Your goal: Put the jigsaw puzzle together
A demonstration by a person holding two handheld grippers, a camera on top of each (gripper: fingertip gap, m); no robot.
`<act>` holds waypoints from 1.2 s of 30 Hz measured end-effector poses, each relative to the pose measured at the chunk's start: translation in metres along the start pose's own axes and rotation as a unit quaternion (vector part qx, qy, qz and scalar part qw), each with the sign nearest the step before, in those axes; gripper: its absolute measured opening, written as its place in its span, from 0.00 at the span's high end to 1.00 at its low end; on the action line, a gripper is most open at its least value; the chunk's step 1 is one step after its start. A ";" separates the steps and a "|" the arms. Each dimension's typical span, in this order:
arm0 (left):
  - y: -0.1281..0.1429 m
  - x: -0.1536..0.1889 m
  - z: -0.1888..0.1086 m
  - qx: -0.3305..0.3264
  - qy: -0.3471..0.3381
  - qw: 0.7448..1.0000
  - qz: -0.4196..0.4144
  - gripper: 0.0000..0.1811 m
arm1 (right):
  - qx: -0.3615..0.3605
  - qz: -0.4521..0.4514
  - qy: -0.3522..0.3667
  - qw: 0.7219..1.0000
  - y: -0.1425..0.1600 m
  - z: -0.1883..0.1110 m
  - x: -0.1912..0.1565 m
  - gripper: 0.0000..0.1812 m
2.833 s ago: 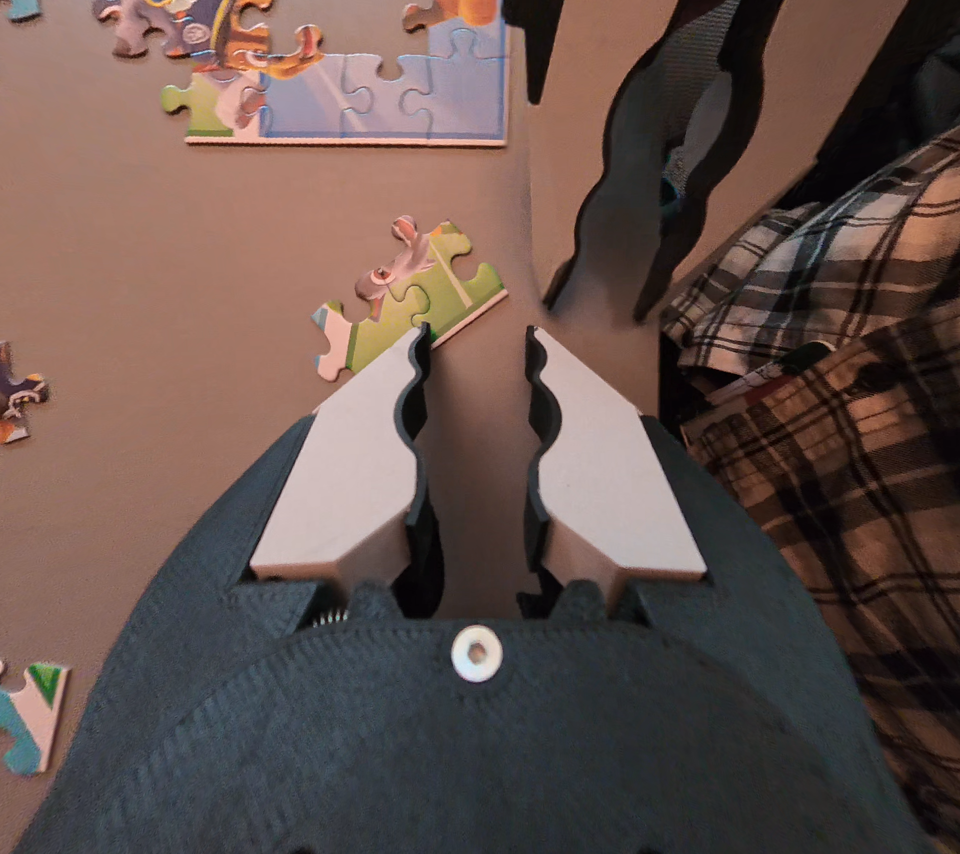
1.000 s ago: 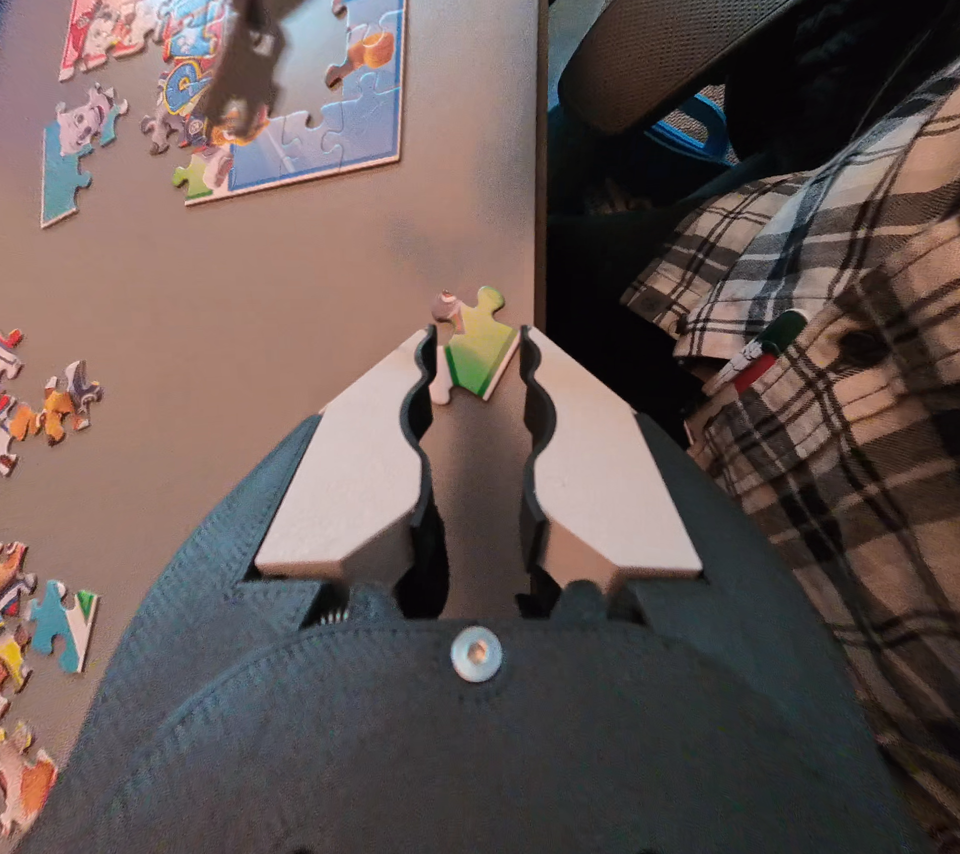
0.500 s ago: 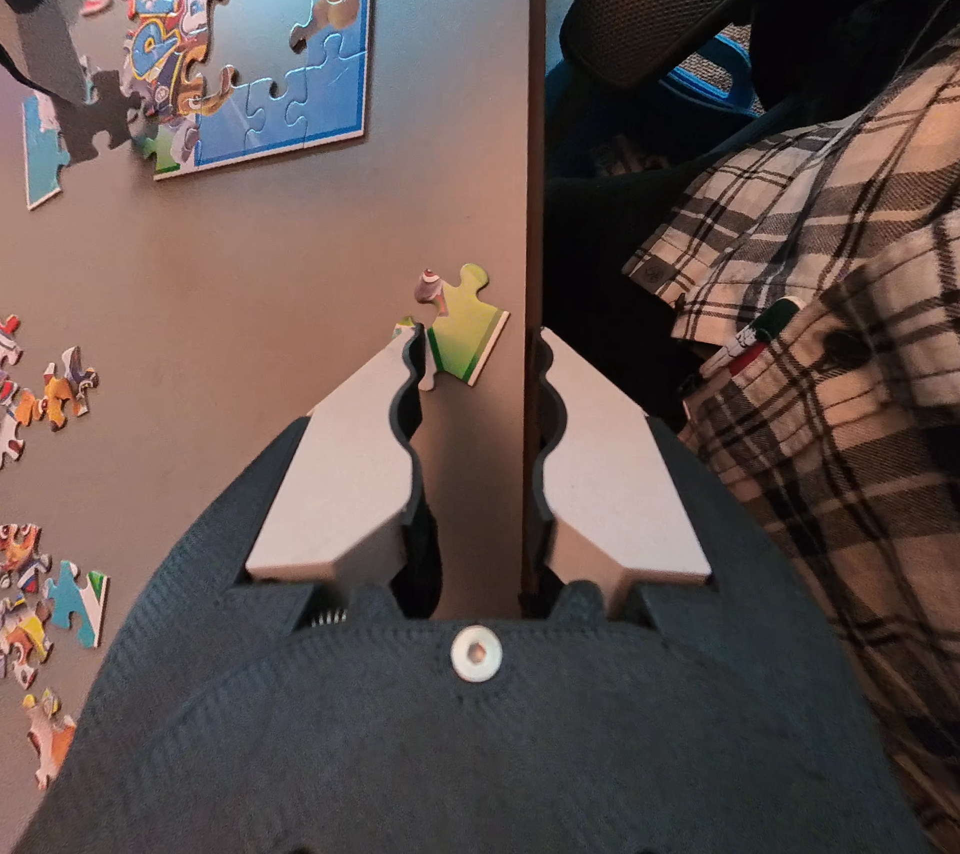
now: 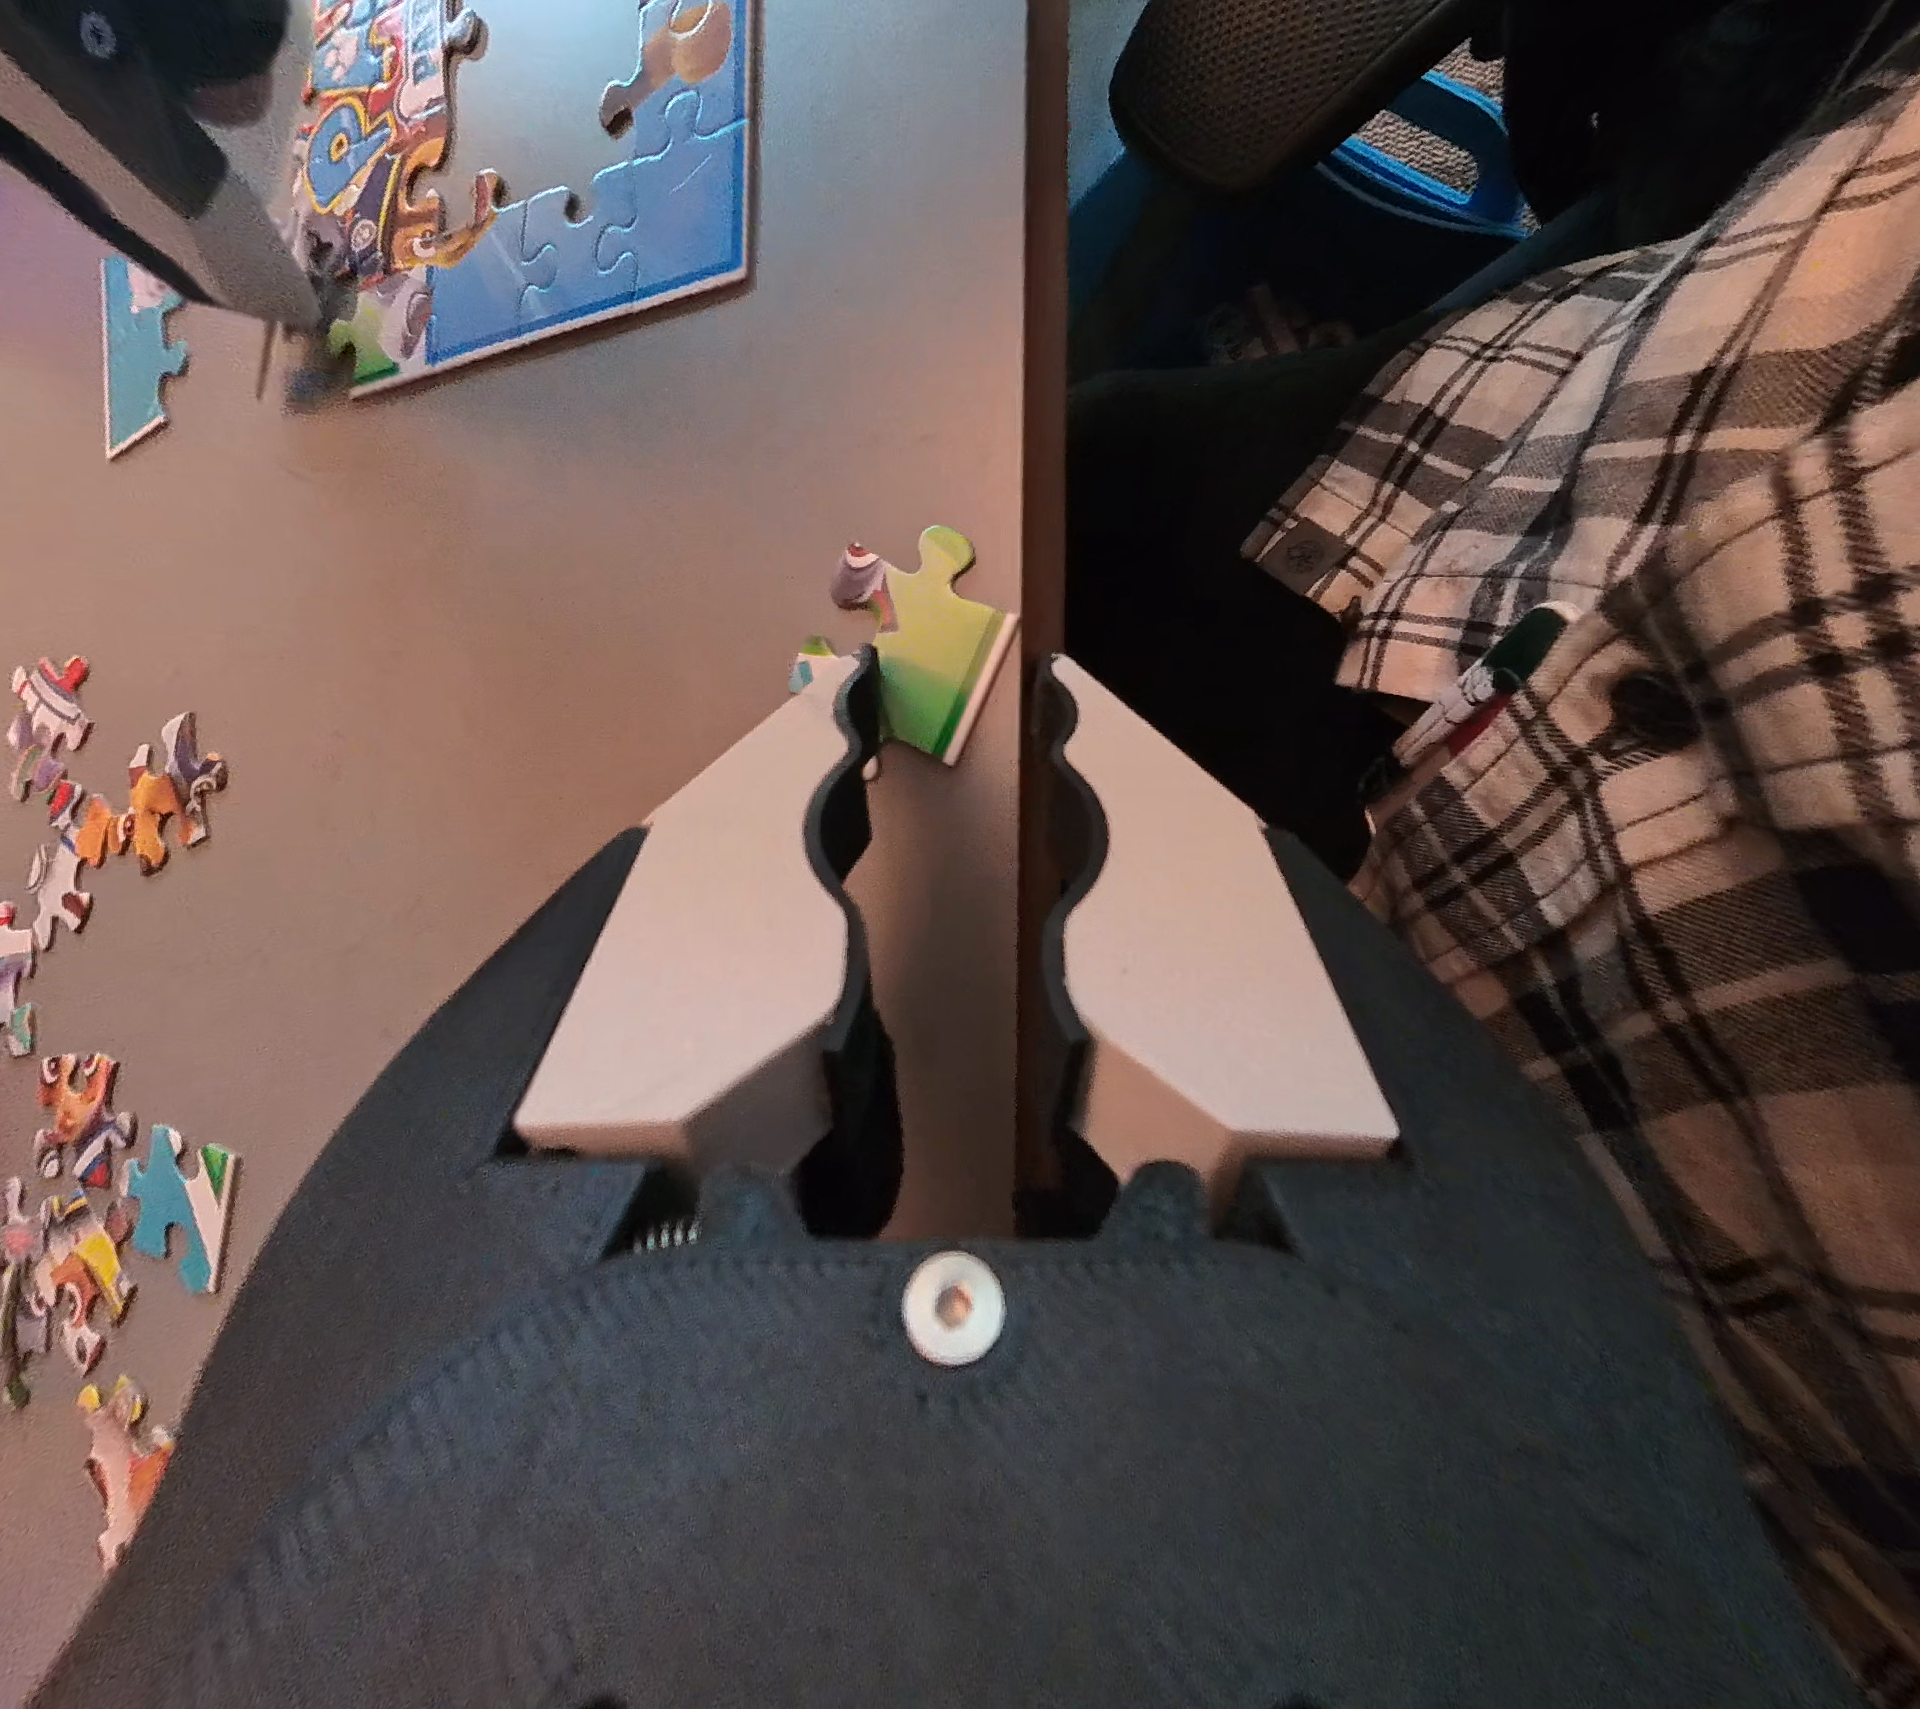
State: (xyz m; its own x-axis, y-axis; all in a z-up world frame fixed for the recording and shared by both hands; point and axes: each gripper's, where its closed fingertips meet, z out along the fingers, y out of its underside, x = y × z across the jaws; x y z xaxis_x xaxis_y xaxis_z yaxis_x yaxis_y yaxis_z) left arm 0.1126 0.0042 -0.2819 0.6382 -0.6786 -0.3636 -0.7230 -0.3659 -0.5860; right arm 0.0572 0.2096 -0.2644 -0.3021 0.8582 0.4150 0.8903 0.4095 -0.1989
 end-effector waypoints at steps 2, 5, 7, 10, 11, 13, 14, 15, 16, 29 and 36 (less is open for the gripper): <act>-0.002 0.002 -0.001 0.005 0.002 1.000 -0.001 0.87 | -0.010 0.017 -0.021 1.000 0.004 0.003 -0.002 0.96; -0.002 0.002 -0.001 0.006 -0.002 1.000 -0.002 0.88 | 0.021 0.036 -0.098 0.994 -0.004 0.002 -0.020 0.94; -0.002 0.002 -0.001 0.006 -0.004 1.000 -0.002 0.88 | 0.044 0.048 -0.129 0.990 -0.008 -0.003 -0.023 0.91; -0.004 0.004 -0.002 0.010 -0.004 1.000 0.000 0.90 | 0.083 0.076 -0.156 0.981 -0.009 -0.014 -0.015 0.90; -0.004 0.005 -0.002 0.010 -0.005 1.000 0.001 0.91 | 0.087 0.084 -0.149 0.981 -0.005 -0.016 -0.008 0.92; -0.004 0.005 -0.002 0.012 -0.008 1.000 0.003 0.91 | 0.078 0.092 -0.132 0.984 0.007 -0.014 0.005 0.95; -0.004 0.005 -0.003 0.013 -0.008 1.000 0.003 0.92 | 0.076 0.094 -0.128 0.984 0.011 -0.011 0.009 0.96; -0.004 0.005 -0.003 0.014 -0.008 1.000 0.003 0.92 | 0.070 0.093 -0.131 0.984 0.015 -0.006 0.009 0.97; -0.005 0.006 -0.003 0.017 -0.008 1.000 0.004 0.93 | 0.068 0.089 -0.136 0.984 0.016 -0.001 0.009 0.97; -0.015 -0.001 -0.012 0.046 -0.035 0.998 0.016 0.98 | 0.088 0.075 -0.137 0.984 0.011 0.015 0.008 1.00; -0.018 -0.003 -0.014 0.051 -0.041 0.998 0.023 0.98 | 0.103 0.040 -0.131 0.985 0.001 0.006 0.010 1.00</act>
State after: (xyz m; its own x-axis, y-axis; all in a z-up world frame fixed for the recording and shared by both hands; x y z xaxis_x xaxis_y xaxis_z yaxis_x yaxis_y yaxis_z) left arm 0.1196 0.0039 -0.2603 0.6271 -0.6373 -0.4479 -0.7246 -0.2664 -0.6356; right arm 0.0531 0.2209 -0.2657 -0.3356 0.9295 0.1532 0.8351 0.3688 -0.4082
